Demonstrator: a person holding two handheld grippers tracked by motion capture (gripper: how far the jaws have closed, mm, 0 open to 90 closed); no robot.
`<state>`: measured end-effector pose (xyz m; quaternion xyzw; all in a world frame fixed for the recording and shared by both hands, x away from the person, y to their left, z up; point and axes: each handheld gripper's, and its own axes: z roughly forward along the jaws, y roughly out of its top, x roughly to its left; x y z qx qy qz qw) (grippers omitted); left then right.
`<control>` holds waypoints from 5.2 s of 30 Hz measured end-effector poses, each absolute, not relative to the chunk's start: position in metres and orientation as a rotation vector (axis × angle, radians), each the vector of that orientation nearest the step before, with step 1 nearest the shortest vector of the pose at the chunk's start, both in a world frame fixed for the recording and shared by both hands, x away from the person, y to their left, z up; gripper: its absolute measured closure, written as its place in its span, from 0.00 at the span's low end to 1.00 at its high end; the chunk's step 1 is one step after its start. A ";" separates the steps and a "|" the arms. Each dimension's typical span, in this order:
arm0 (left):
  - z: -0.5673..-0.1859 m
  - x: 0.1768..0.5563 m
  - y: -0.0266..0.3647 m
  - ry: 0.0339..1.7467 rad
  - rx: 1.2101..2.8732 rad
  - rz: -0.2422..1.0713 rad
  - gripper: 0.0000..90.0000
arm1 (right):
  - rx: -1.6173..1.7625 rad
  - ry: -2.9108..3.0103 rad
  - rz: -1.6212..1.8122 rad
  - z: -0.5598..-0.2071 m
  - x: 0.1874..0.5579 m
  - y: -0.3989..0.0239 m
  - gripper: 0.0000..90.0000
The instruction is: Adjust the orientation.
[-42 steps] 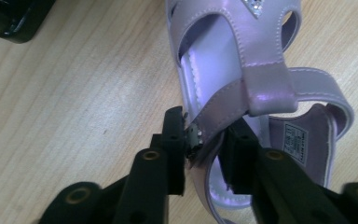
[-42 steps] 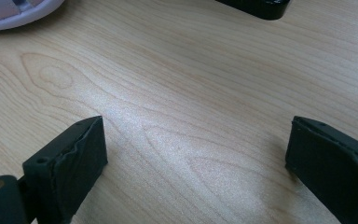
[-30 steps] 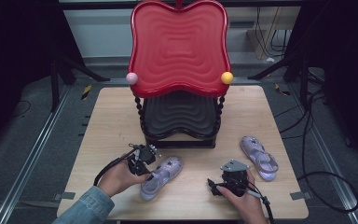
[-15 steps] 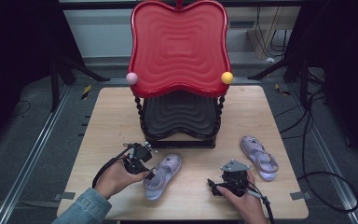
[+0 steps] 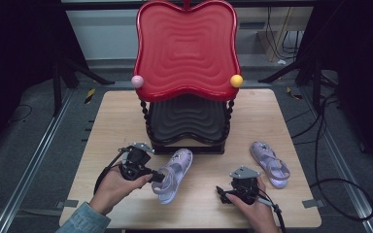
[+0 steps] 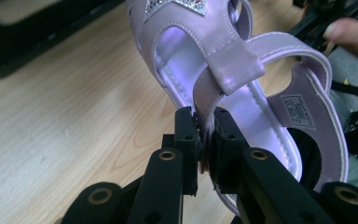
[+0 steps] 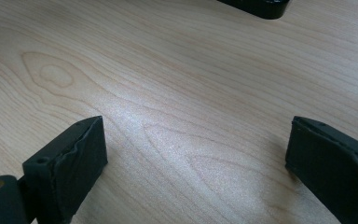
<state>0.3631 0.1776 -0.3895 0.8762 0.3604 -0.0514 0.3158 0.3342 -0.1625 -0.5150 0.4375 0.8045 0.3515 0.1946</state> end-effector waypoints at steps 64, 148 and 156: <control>-0.363 0.414 0.123 1.095 1.802 0.334 0.92 | 1.222 2.256 0.985 -0.515 0.334 -0.163 0.06; -0.378 0.443 0.116 1.254 1.713 0.834 0.89 | 1.215 2.260 0.984 -0.515 0.334 -0.164 0.06; -0.371 0.436 0.114 1.219 1.674 0.829 0.76 | 1.215 2.260 0.984 -0.515 0.334 -0.164 0.06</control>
